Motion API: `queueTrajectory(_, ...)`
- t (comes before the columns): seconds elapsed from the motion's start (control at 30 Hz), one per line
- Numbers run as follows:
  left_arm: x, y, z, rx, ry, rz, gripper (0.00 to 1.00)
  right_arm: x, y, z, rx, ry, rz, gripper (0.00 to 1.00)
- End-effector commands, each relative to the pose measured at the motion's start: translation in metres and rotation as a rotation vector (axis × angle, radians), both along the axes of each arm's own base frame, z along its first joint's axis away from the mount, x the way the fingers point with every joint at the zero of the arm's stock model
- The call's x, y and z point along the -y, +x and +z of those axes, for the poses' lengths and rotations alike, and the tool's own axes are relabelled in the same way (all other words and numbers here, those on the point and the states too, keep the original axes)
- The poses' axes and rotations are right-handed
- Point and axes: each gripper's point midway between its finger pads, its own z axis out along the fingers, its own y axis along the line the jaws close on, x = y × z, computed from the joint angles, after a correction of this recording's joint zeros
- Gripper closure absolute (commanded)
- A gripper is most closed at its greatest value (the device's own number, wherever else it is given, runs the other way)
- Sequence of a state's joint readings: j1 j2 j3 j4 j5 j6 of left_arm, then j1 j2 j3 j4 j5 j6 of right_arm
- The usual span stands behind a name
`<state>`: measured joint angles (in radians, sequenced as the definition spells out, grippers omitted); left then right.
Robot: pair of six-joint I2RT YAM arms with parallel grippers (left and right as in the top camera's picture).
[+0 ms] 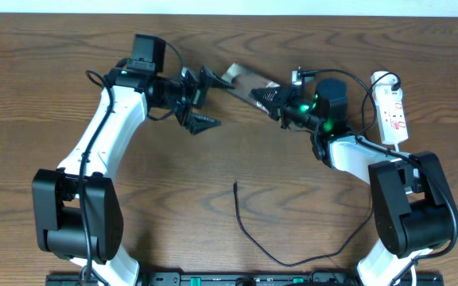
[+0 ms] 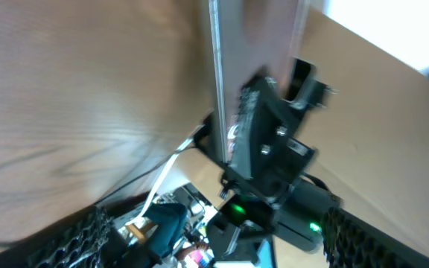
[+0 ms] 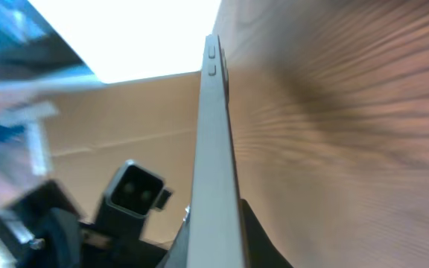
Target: Plug charger to phone and switch on socket
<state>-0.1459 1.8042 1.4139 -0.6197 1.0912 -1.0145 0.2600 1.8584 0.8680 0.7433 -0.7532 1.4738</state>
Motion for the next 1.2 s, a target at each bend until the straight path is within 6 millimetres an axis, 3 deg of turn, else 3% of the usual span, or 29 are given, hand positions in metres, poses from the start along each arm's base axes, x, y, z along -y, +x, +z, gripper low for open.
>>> queueTrajectory(0.0,0.001,0.003,0.044,0.16,-0.155,-0.076,0.07,-0.001,0.007,0.024,-0.142,0.179,-0.054,0.99)
queueTrajectory(0.23,-0.006,0.019,0.05,0.203,-0.155,-0.03,0.07,-0.003,0.022,0.055,-0.122,0.321,-0.175,0.99)
queueTrajectory(0.43,-0.014,0.037,0.04,0.175,-0.078,0.074,0.07,-0.016,0.024,0.06,-0.154,0.385,-0.255,0.98)
queueTrajectory(0.73,-0.028,0.074,0.039,0.328,0.044,0.197,0.07,-0.034,0.02,0.064,-0.16,0.423,-0.308,0.98)
queueTrajectory(1.0,-0.033,0.083,0.04,0.366,0.071,0.229,0.07,-0.045,0.012,0.088,-0.082,0.483,-0.287,0.98)
queueTrajectory(1.17,-0.033,0.083,0.04,0.37,0.076,0.233,0.07,-0.058,0.004,0.091,-0.078,0.494,-0.278,0.99)
